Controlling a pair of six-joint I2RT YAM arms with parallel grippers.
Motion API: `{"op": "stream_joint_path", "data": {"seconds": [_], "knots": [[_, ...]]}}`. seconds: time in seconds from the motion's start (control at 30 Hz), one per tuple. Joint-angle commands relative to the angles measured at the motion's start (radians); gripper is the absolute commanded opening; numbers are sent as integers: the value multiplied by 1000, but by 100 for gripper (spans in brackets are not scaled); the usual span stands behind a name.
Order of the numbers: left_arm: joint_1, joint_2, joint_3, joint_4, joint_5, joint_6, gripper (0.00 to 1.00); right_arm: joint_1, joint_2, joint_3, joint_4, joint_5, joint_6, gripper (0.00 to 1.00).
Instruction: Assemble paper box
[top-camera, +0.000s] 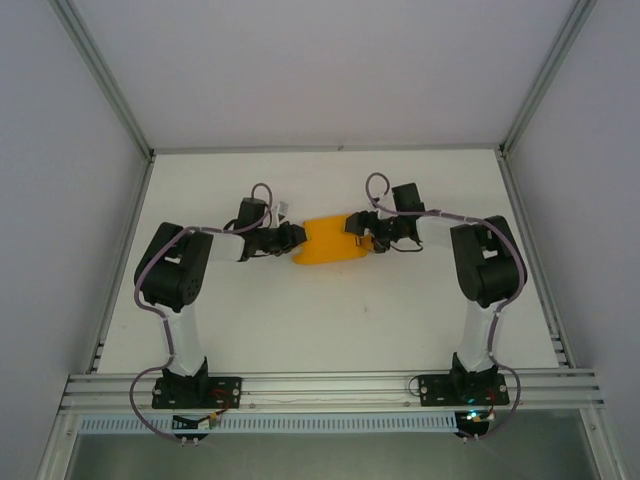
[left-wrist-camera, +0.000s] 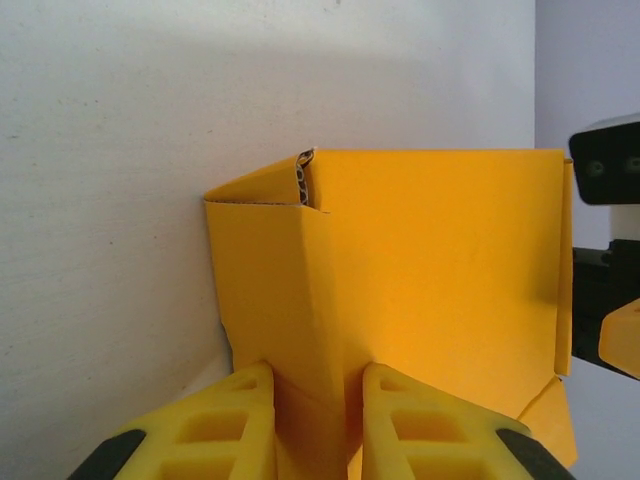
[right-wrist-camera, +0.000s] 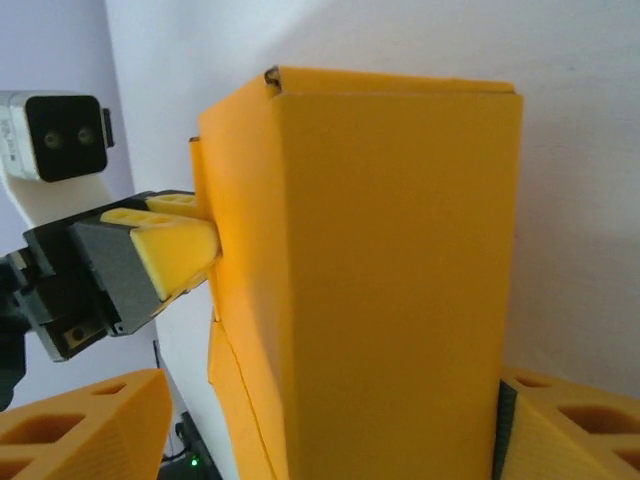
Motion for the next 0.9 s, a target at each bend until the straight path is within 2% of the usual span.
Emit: {"op": "stream_joint_path", "data": {"seconds": [0.0,0.23,0.33,0.43,0.57,0.7,0.77,0.87], "knots": [[6,69,-50,-124,-63,10,22,-1,29,37,75,-131,38,69],[7,87,-39,-57,-17,-16,25,-1,33,22,157,-181,77,49],[5,57,-35,-32,-5,-22,27,-1,28,24,140,-168,70,44],[4,3,-11,-62,-25,1,34,-1,15,25,108,-140,56,43],[3,-93,29,-137,-64,60,55,-1,-32,17,71,-97,41,43],[-16,-221,61,-231,-151,176,100,-2,-115,1,24,-53,49,43],[-42,-293,53,-252,-213,251,100,-4,-167,-11,1,-19,64,43],[-101,-421,22,-254,-319,381,100,-23,-233,11,-143,67,116,44]]}}
